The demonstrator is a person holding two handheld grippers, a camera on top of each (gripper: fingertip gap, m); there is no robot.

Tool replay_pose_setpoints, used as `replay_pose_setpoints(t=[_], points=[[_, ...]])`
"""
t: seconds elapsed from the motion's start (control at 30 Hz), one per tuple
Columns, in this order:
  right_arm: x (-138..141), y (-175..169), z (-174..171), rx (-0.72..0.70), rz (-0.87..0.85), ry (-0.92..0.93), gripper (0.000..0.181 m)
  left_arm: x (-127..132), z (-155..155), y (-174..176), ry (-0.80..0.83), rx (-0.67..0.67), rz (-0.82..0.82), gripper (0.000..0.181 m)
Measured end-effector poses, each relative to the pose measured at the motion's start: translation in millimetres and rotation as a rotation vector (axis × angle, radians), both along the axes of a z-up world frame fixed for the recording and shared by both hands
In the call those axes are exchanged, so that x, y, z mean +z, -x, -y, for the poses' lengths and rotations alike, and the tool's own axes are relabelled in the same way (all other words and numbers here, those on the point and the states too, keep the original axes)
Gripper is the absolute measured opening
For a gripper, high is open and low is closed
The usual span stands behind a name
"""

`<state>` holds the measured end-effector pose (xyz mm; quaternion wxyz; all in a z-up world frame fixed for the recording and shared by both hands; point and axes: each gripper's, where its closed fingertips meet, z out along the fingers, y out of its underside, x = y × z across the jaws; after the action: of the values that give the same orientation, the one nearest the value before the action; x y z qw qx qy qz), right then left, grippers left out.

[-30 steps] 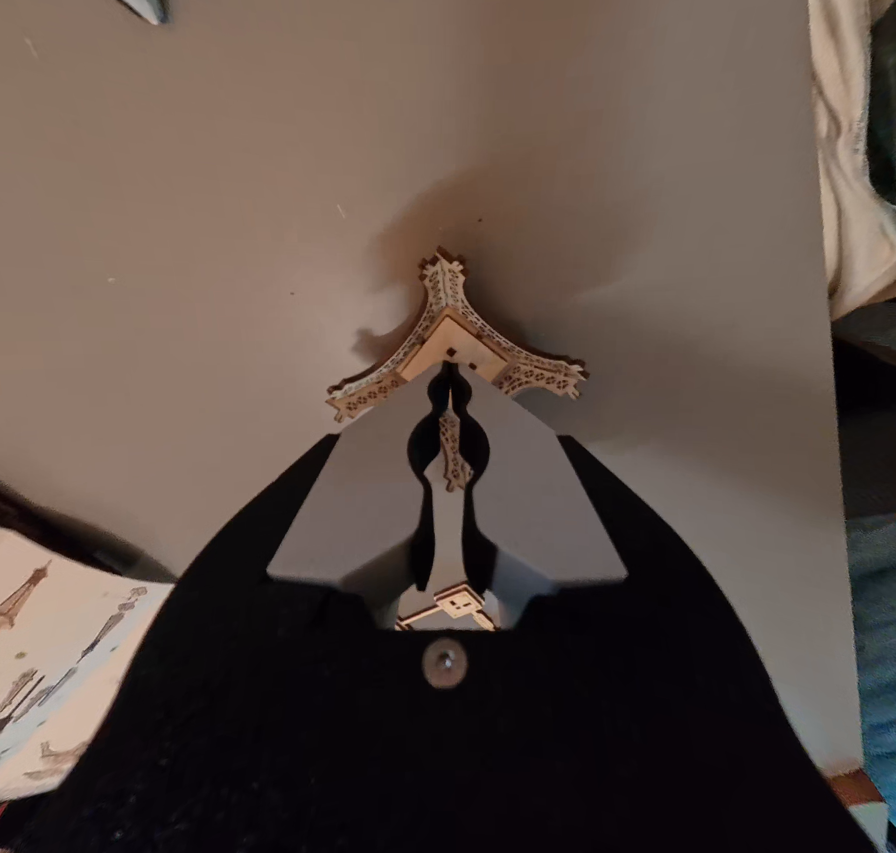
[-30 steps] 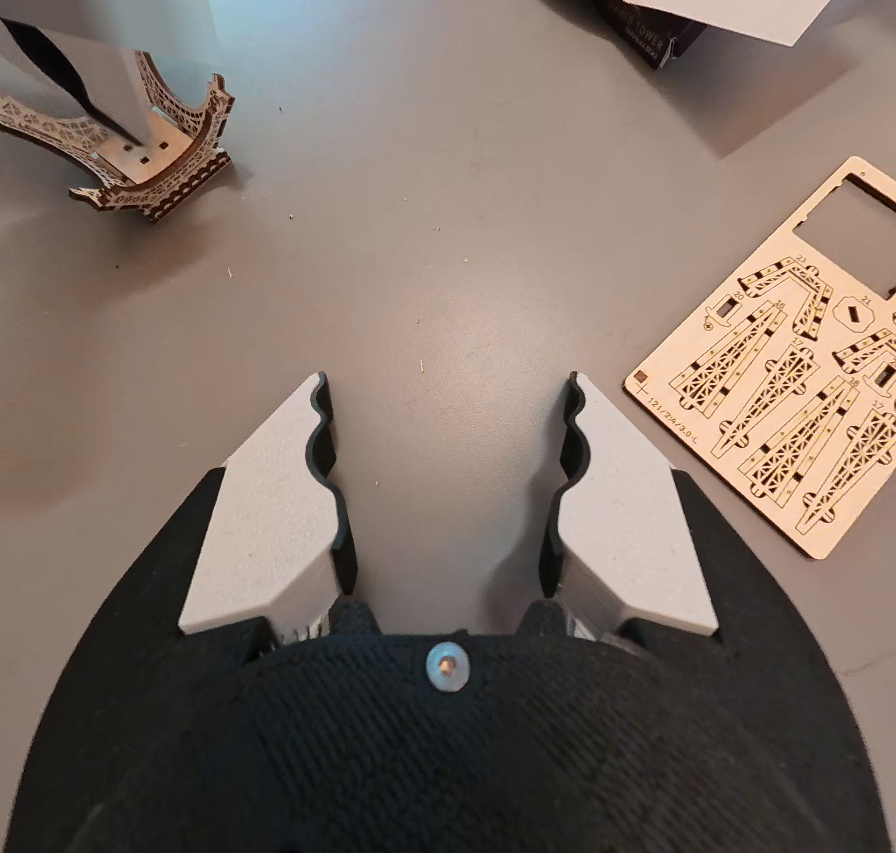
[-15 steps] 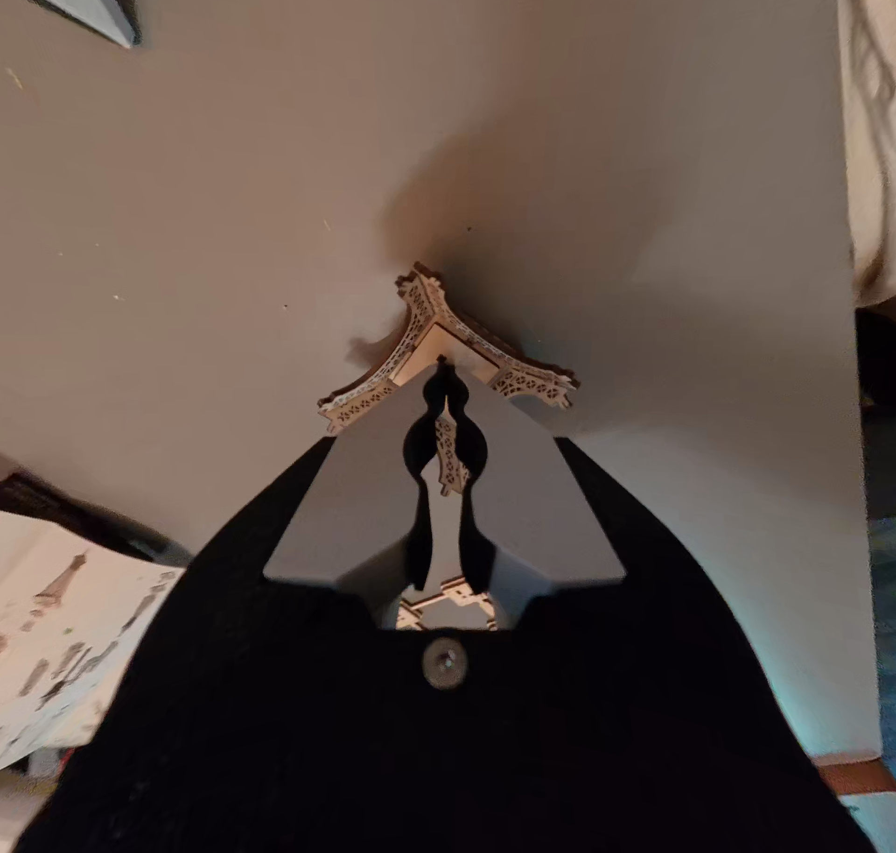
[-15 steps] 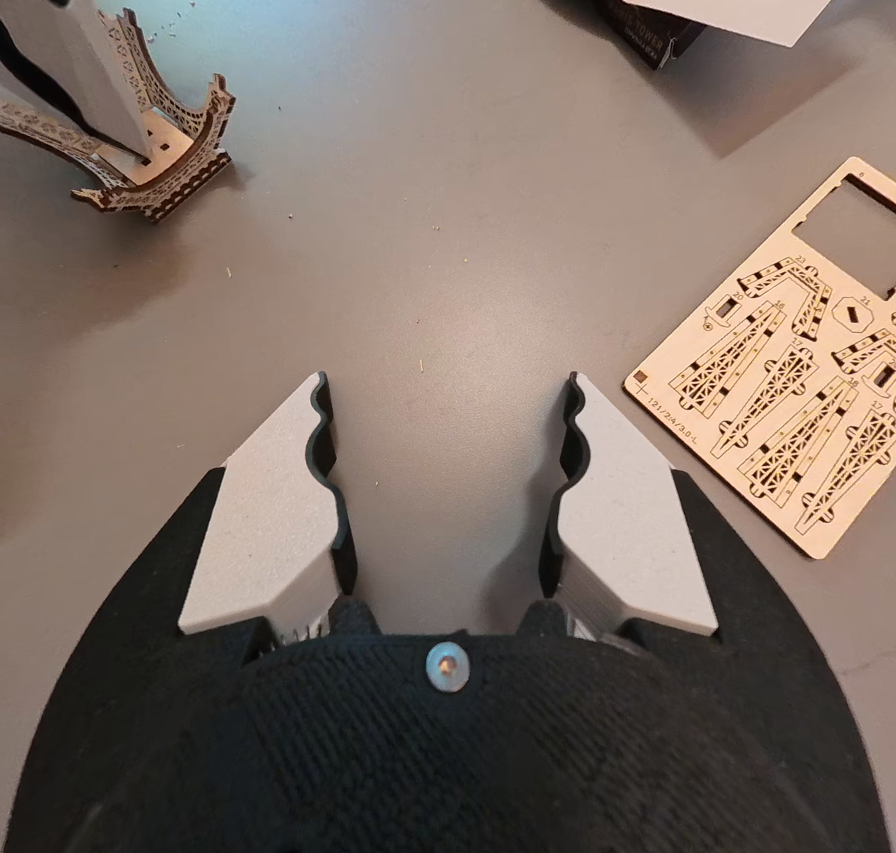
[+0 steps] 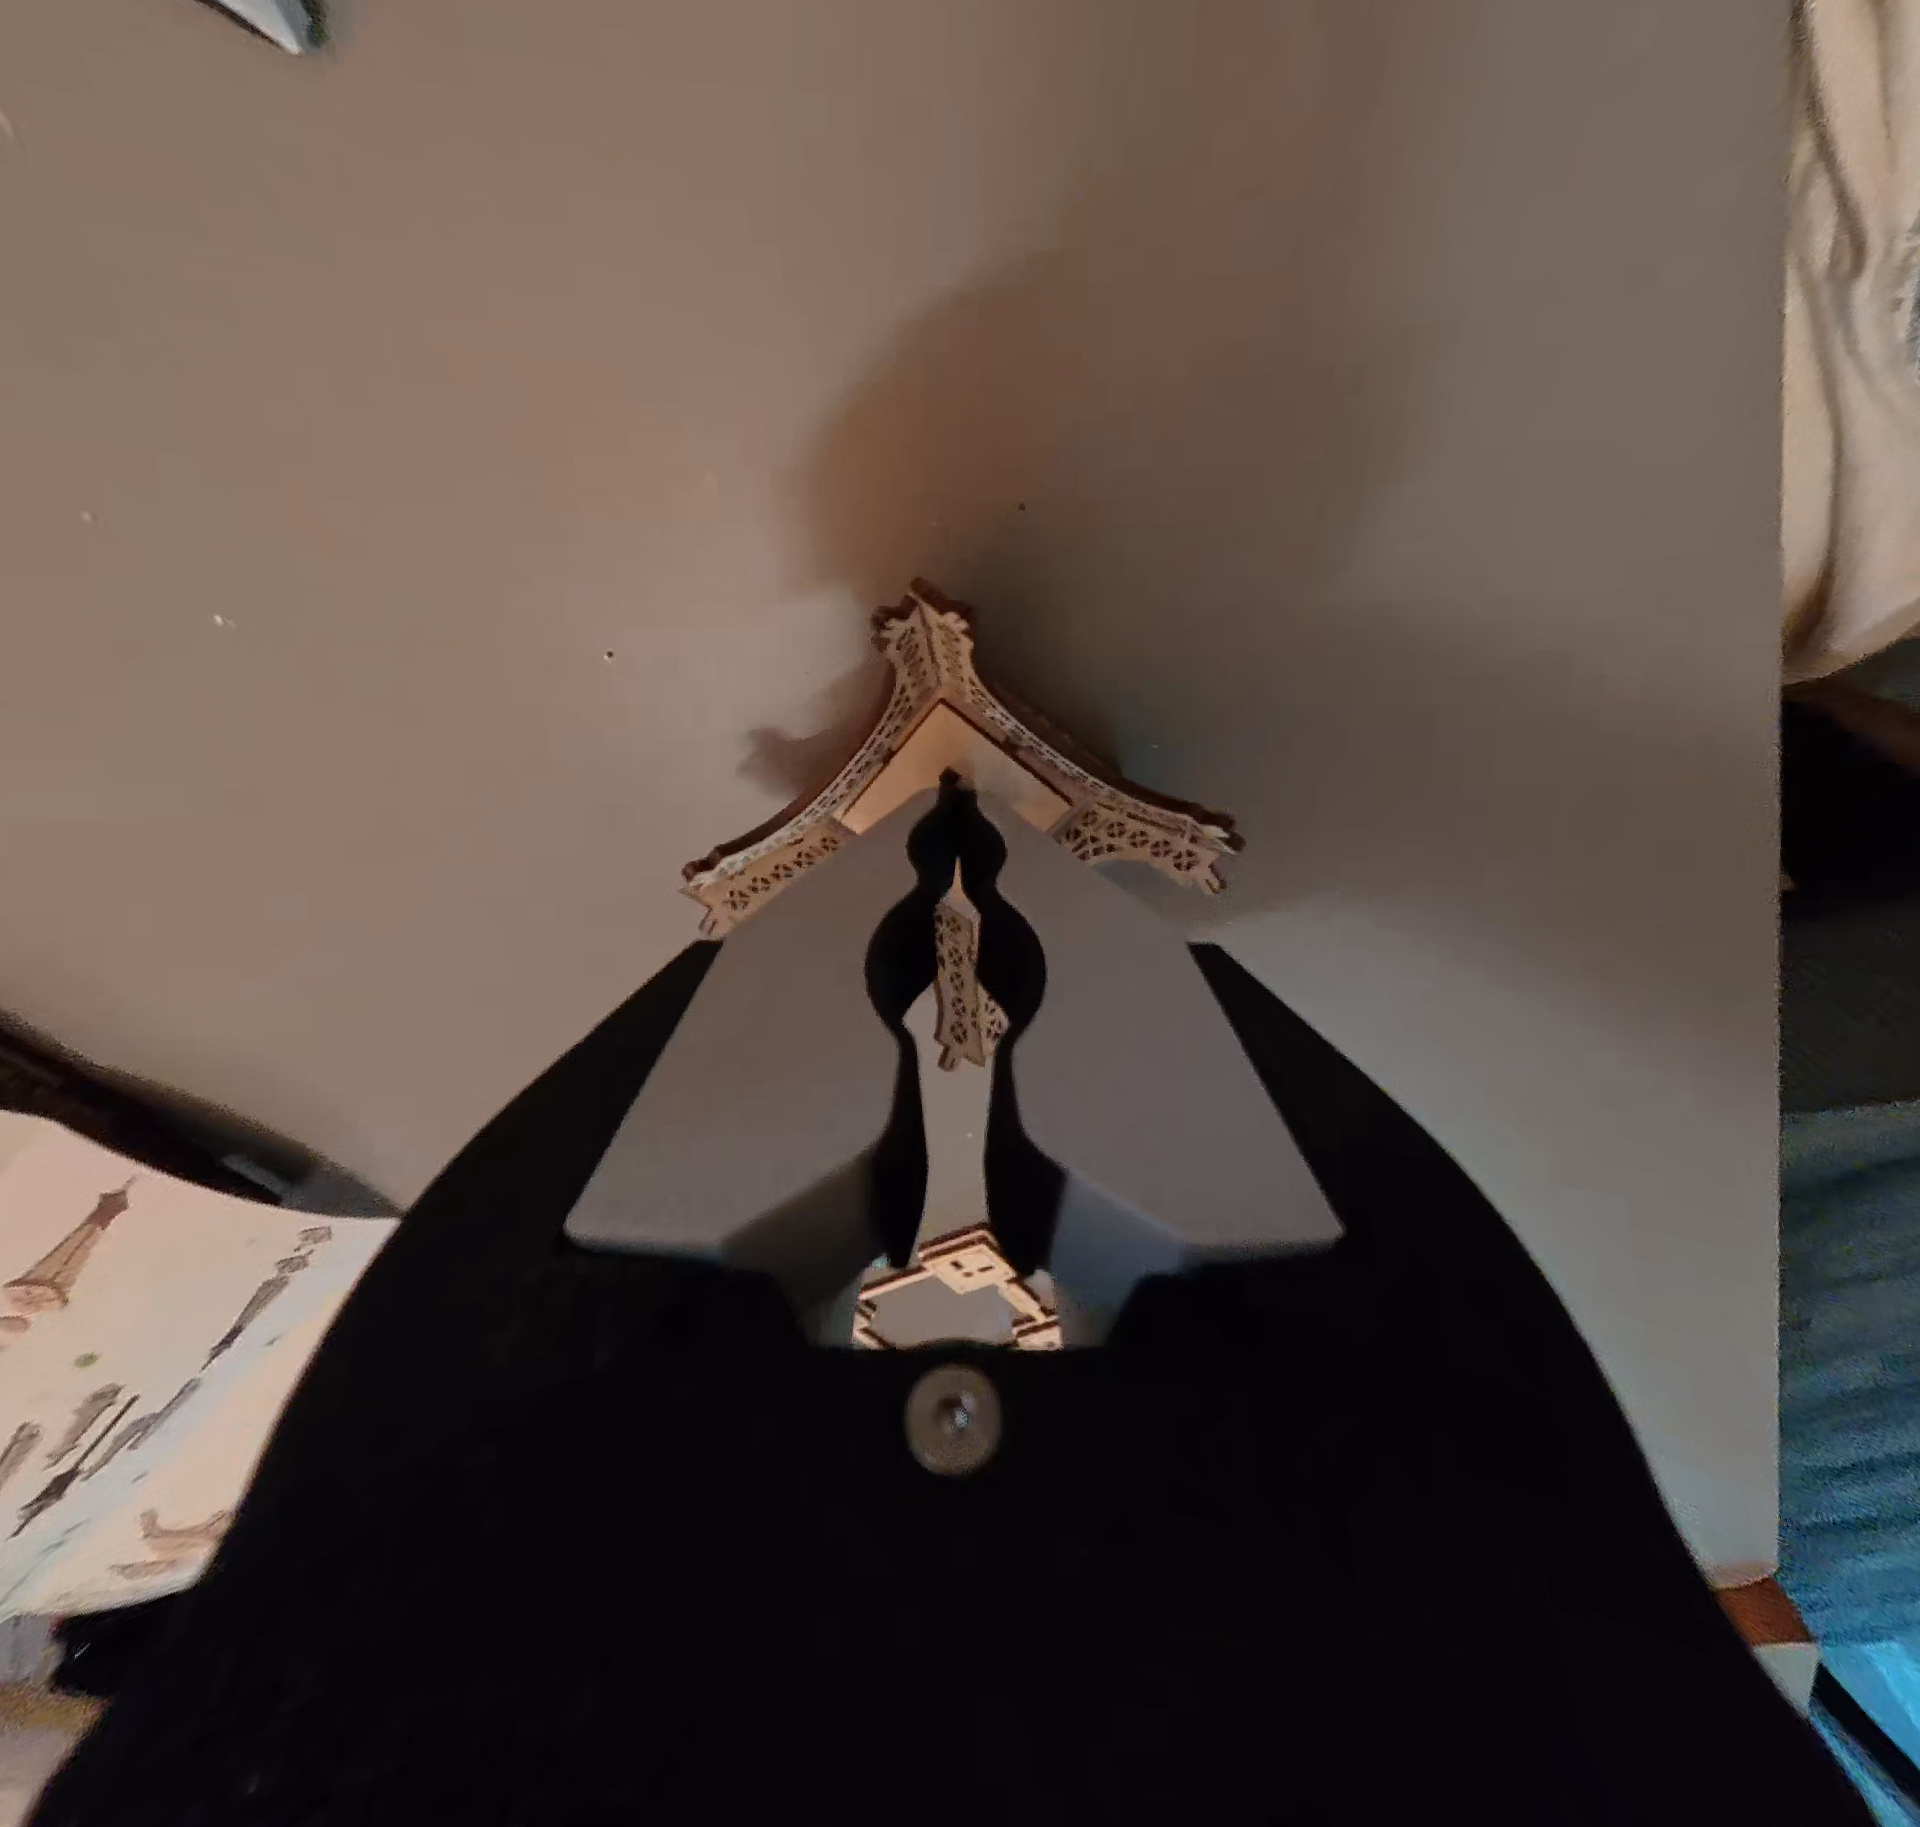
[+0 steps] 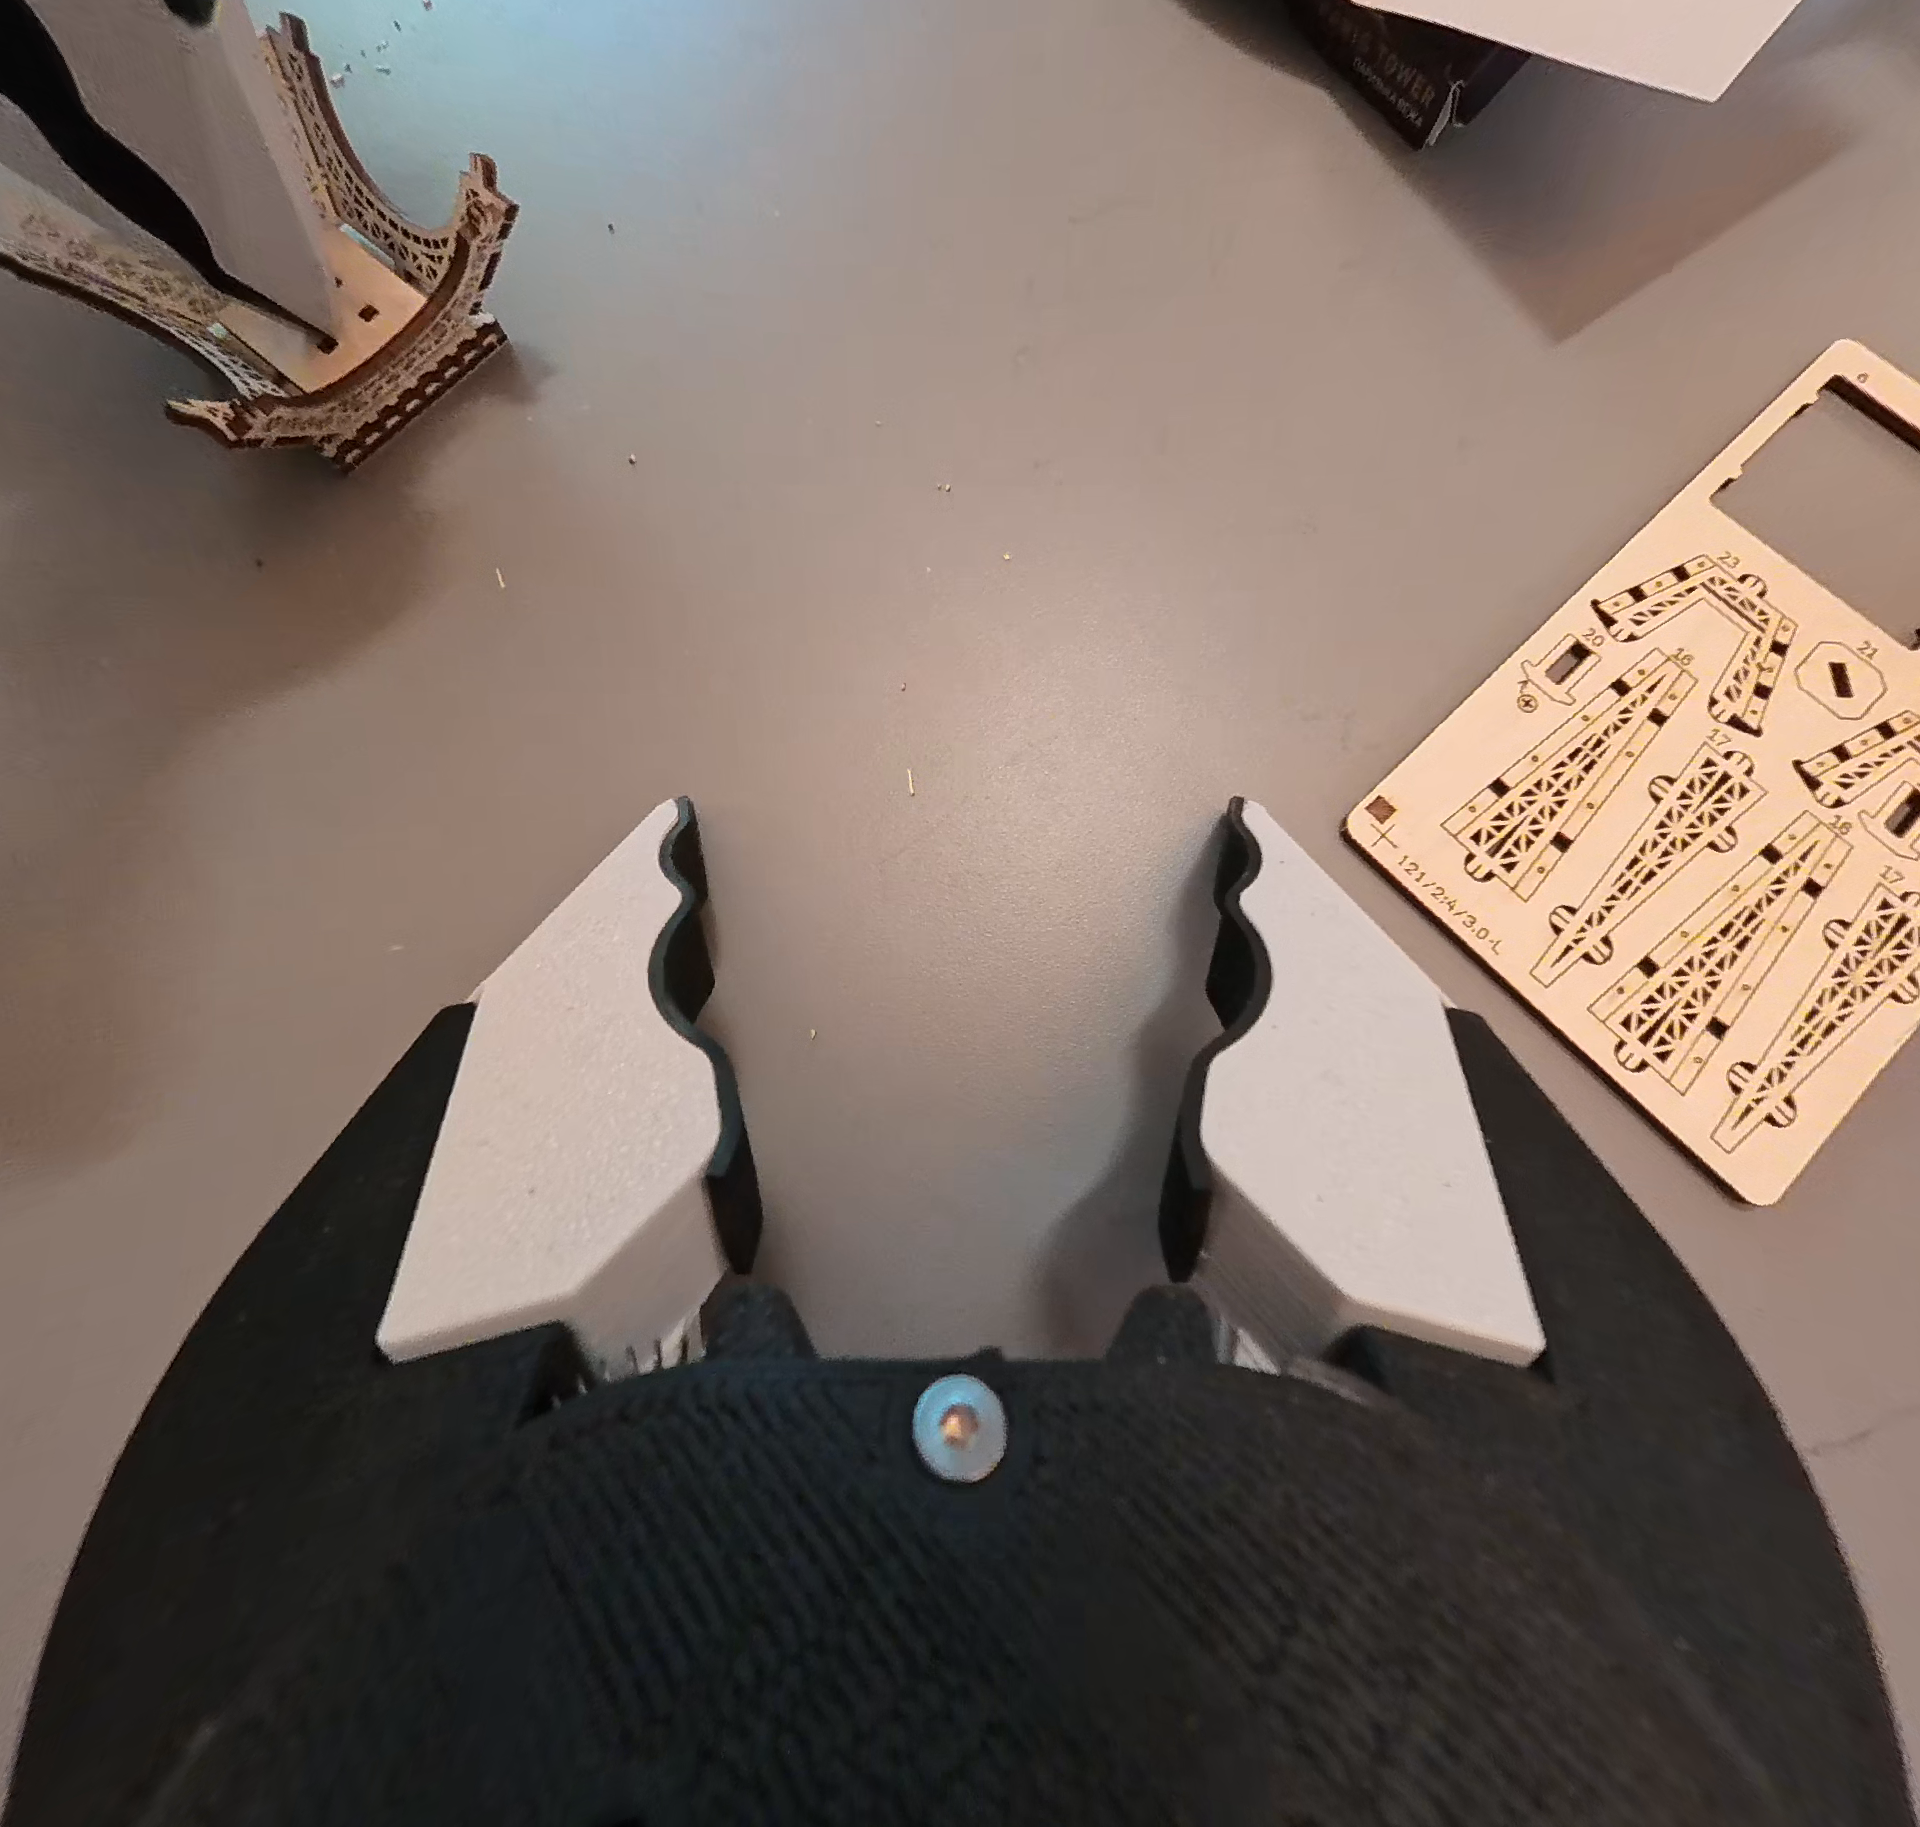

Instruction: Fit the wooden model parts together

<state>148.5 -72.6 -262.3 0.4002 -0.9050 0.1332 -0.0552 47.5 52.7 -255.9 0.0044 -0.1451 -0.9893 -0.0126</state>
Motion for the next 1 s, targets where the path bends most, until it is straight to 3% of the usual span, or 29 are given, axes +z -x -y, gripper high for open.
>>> replay_pose_setpoints(t=[0.07, 0.23, 0.4, 0.47, 0.57, 1.0], points=[[0, 0, 0, 0.000, -0.007, -0.005, 0.097, 0, -1, 0, -0.049, -0.070, 0.066, 0.000], [0, 0, 0, -0.002, 0.001, 0.001, 0.097, 1, -3, -1, -0.020, -0.043, 0.021, 0.000], [0, -1, 0, -0.003, 0.002, 0.001, 0.096, 9, -8, -5, 0.023, 0.049, 0.014, 0.000], [0, -1, 0, -0.004, 0.002, 0.001, 0.096, 20, -6, -14, 0.081, 0.090, 0.054, 0.000], [0, -1, 0, -0.008, -0.001, -0.002, 0.095, 26, 3, -2, 0.183, 0.150, -0.014, 0.000], [0, -2, 0, -0.011, 0.001, -0.001, 0.094, 9, -7, 11, 0.122, 0.048, -0.020, 0.000]])
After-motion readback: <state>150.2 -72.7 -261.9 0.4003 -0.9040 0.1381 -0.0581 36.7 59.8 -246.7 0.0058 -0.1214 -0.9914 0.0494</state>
